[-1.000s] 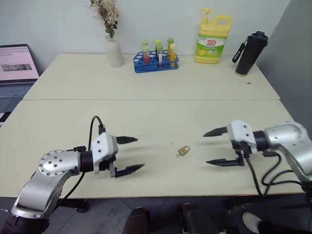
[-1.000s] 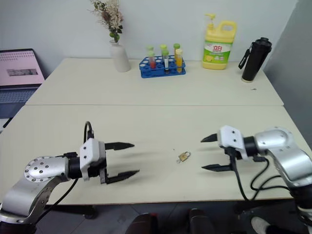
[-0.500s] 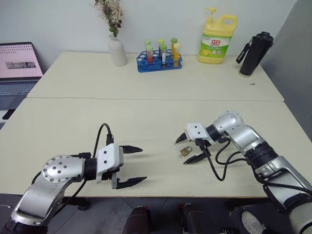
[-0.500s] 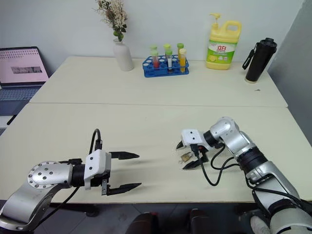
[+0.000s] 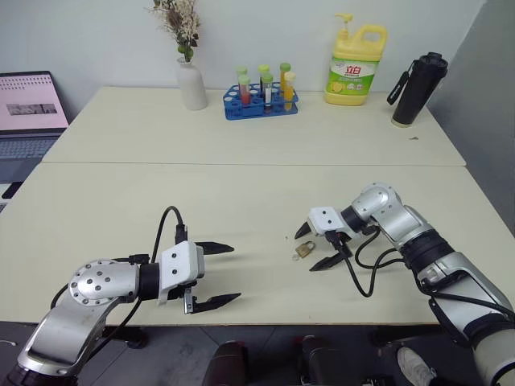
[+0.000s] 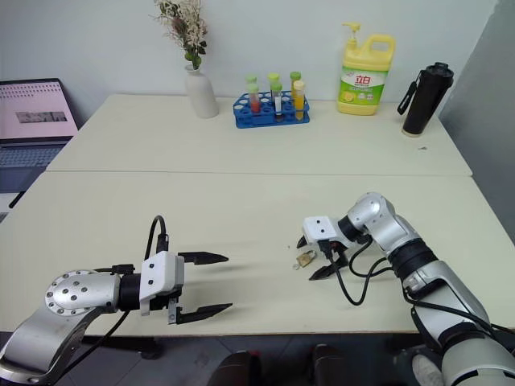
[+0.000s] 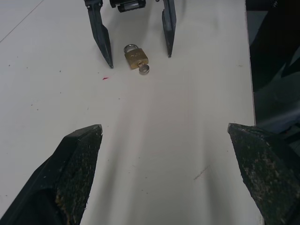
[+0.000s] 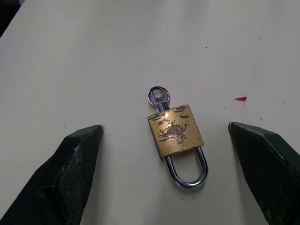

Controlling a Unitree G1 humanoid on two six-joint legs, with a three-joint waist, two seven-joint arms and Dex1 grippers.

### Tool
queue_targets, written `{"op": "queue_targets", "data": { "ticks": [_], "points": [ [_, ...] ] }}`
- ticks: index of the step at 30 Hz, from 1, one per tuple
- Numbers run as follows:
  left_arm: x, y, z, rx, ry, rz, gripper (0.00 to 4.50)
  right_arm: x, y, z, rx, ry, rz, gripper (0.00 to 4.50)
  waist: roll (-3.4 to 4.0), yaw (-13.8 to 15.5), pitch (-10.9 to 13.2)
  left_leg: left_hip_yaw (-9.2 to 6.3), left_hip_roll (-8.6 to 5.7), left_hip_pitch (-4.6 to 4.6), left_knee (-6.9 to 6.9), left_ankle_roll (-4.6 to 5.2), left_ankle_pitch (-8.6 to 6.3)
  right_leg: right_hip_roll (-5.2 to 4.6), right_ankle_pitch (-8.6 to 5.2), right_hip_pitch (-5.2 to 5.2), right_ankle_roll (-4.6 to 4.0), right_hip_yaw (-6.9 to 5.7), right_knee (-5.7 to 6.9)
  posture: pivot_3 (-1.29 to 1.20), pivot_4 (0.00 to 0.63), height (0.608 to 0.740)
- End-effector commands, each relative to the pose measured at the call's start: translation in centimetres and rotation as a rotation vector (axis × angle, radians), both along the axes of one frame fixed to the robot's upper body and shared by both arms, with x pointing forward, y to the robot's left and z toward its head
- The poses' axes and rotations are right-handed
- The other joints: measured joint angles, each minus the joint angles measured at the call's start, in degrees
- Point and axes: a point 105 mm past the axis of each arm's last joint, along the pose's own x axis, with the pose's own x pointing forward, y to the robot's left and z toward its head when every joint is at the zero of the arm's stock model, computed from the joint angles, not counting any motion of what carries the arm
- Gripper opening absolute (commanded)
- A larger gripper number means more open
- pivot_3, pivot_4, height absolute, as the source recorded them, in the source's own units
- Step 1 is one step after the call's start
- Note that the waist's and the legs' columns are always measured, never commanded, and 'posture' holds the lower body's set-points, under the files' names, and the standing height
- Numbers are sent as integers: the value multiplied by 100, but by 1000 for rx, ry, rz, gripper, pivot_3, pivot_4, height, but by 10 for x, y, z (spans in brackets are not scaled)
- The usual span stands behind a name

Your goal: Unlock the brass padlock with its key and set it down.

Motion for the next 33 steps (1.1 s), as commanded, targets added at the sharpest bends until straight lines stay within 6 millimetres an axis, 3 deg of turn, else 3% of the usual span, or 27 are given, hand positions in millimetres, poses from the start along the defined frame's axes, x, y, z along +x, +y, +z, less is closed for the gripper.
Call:
{"op": "queue_targets", "data": {
  "ticks": [1,9,11,17,21,29,33],
  "points": [
    [1,-2,5,-1,-37,-20,4500,-1,-3,-6,-52,4,26,3941,0,0,0,0,0,0,0,0,0,0,0,0,0,0,0,0,150,740],
    [0,-4,3,-5,-35,-21,4500,1,-3,-13,-60,-17,12,1345,-1,-3,-3,5,2,19,0,0,0,1,0,12,0,1,4,0,150,740],
    [1,-4,2,-7,-33,-16,4500,0,-5,-13,-59,-28,10,926,-1,-4,-4,6,2,21,0,0,0,2,0,13,0,1,5,0,150,740],
    [16,-1,6,-71,-46,65,4500,15,-4,4,73,-111,-133,931,-2,-3,-6,6,2,21,4,1,1,2,2,14,-2,2,8,0,150,740],
    [29,-2,17,-170,-39,150,4500,13,-16,19,162,-177,-236,931,0,17,-5,0,1,10,5,0,1,2,2,9,-2,4,7,0,150,740],
    [37,-13,37,-308,58,190,4500,5,-33,37,203,-462,-372,931,-1,-36,-4,-8,-5,-5,2,0,0,1,-4,2,10,3,2,0,150,740],
    [42,-28,52,-371,105,142,4500,-3,-43,52,186,-723,-438,931,0,-5,-4,-16,-1,-6,1,-1,1,6,-8,1,16,3,4,0,150,740]
  ]
}}
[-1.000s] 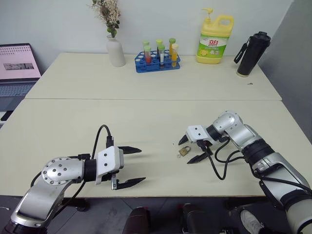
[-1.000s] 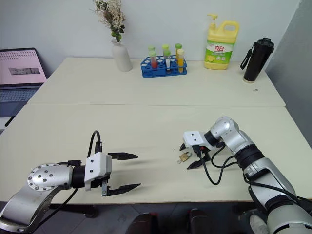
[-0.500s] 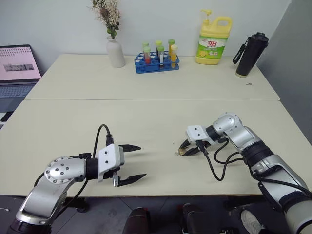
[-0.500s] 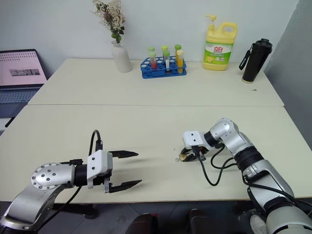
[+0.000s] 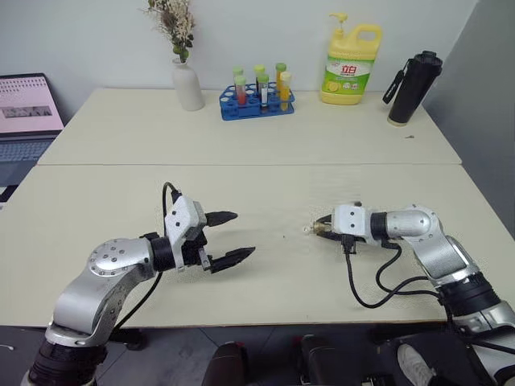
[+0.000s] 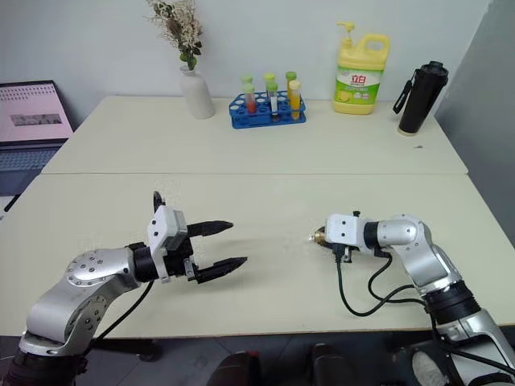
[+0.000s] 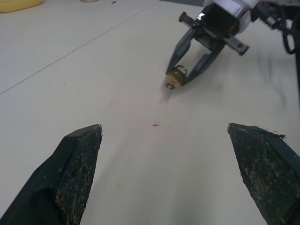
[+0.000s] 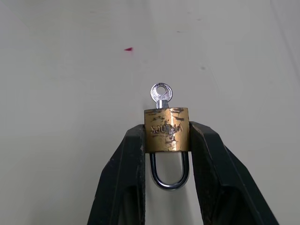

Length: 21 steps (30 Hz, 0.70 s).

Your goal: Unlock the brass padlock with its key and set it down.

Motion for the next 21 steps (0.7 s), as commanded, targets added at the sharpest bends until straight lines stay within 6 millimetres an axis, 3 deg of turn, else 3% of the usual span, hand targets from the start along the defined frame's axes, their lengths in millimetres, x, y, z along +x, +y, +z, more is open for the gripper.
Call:
{"op": "queue_targets", "data": {
  "ticks": [1,6,11,17,21],
  "points": [
    [4,-12,21,-52,-13,-47,4500,-10,-7,26,-60,-272,-53,931,-2,30,0,-1,0,1,1,0,0,1,-1,1,1,-1,0,0,150,740],
    [9,-28,25,-44,44,-159,4500,-19,2,36,-107,-556,-62,931,-2,71,-1,15,-17,-3,6,-2,1,8,-7,1,15,-2,-3,0,150,740],
    [18,-43,25,-3,67,-231,4500,-18,7,35,-96,-605,-51,931,-4,15,-2,20,-14,2,10,-2,1,13,-4,2,19,3,-3,0,150,740],
    [32,-52,35,-15,29,-223,4500,-13,12,58,-33,-733,-45,931,-5,13,-1,17,-13,0,7,-2,1,18,-4,0,16,4,-3,0,150,740],
    [34,-56,39,-30,26,-232,4500,-19,21,64,1,-778,34,931,-5,16,-1,18,-13,-3,7,-2,1,16,1,0,7,8,-4,0,150,740]
  ]
}}
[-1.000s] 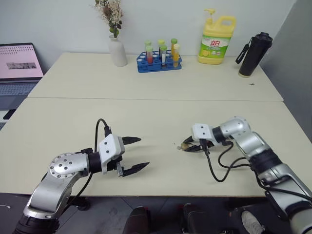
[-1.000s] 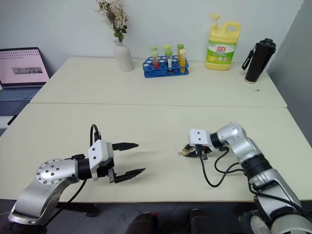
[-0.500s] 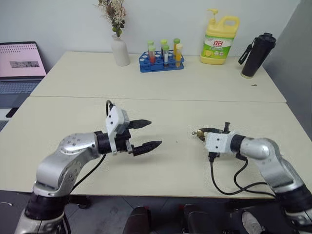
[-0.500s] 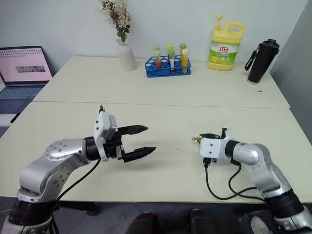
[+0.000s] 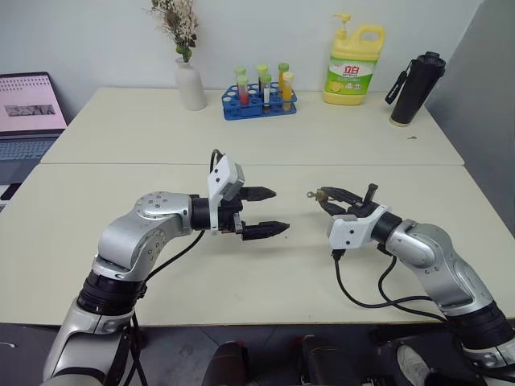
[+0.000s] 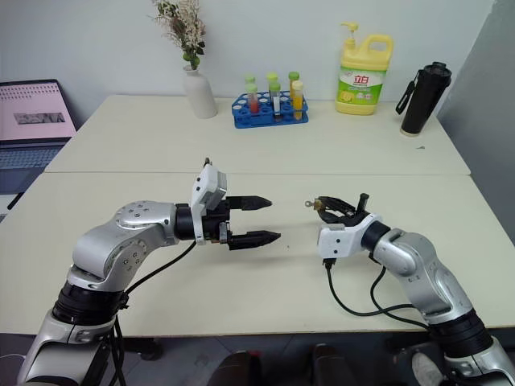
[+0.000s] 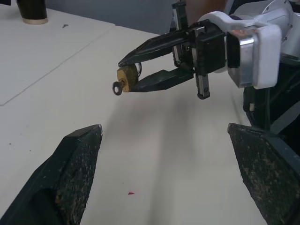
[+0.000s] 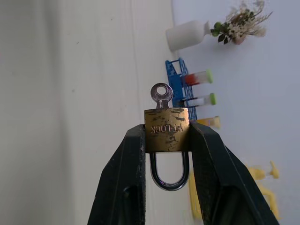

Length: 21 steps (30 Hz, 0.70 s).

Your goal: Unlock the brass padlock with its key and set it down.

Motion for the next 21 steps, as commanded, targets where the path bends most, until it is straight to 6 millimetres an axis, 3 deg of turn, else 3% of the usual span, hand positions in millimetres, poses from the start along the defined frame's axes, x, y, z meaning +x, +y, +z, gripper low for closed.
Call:
{"op": "queue_targets", "data": {
  "ticks": [1,9,19,21],
  "points": [
    [1,-4,9,-9,-40,-16,4500,-9,9,20,12,-104,93,931,0,-1,0,0,0,0,0,0,0,0,0,0,0,0,0,0,150,740],
    [8,-14,29,-36,-56,-21,4500,-19,22,34,37,-182,201,931,0,2,0,-2,-1,-1,1,0,0,0,1,0,-1,-1,1,0,150,740],
    [12,-19,31,-49,-28,-28,4500,-22,26,37,46,-196,229,931,0,2,0,-4,0,0,2,0,0,0,3,0,-6,1,2,0,150,740],
    [13,-18,30,-48,1,-25,4101,-22,27,38,45,-200,234,931,0,2,0,-3,-1,-1,2,0,0,0,4,0,-6,1,2,0,150,740]
  ]
}}
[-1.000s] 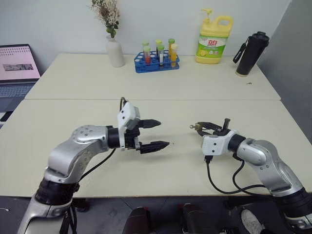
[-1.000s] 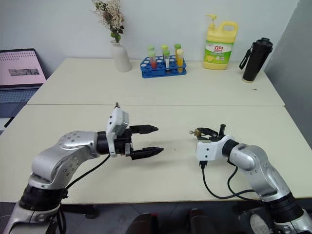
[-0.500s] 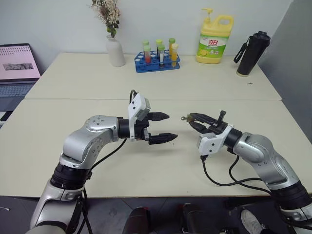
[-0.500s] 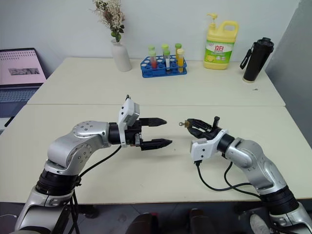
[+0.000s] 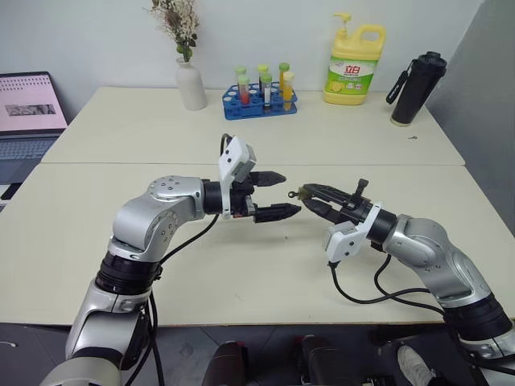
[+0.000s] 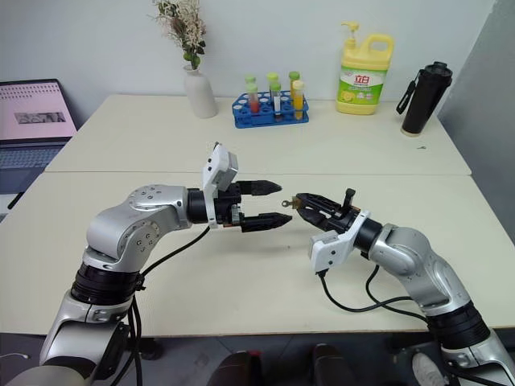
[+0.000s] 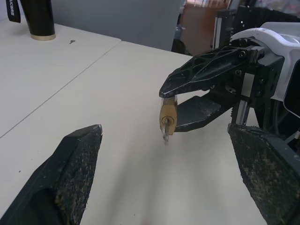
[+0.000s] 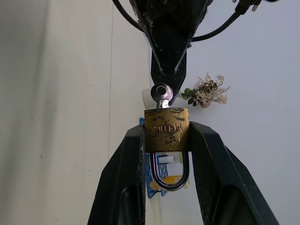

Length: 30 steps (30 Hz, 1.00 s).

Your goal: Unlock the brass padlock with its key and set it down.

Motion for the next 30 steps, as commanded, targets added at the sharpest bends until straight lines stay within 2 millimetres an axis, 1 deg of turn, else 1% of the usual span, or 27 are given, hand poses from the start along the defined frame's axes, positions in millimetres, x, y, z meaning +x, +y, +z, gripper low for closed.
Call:
{"op": "queue_targets", "data": {
  "ticks": [1,6,11,13,22,26,28,30],
  "points": [
    [-1,-2,12,-23,6,-24,3875,-4,2,16,37,-58,27,931,0,0,0,-1,0,0,0,0,0,0,0,0,0,0,0,0,150,740],
    [-1,-6,16,-41,20,-25,2326,-6,4,17,41,-58,40,931,0,0,0,0,0,0,0,0,0,0,0,0,0,0,0,0,150,740],
    [-1,-7,13,-23,18,-35,723,-6,5,19,49,-61,50,931,0,-1,0,-1,1,1,0,0,0,0,1,0,-1,1,1,0,150,740],
    [-2,-7,11,-16,18,-38,156,-6,5,19,50,-62,51,931,0,0,0,0,0,1,0,0,0,0,2,0,-3,1,1,0,150,740],
    [-3,-3,9,-13,40,-36,152,-6,4,22,56,-63,54,931,0,0,0,-1,0,1,0,0,0,0,2,0,-3,3,1,0,150,740],
    [-11,-3,10,-22,41,-81,152,-5,3,23,60,-62,53,931,0,-2,0,0,1,1,0,0,0,0,2,0,-4,3,1,0,150,740],
    [-8,-2,11,-37,57,-63,152,-5,3,23,60,-62,54,931,0,-1,0,-1,1,1,0,-1,0,0,2,0,-3,4,0,0,150,740],
    [-6,0,9,-20,52,-49,909,-5,3,23,60,-60,54,931,0,0,0,-1,1,0,1,0,0,0,2,0,-3,3,1,0,150,740]
  ]
}}
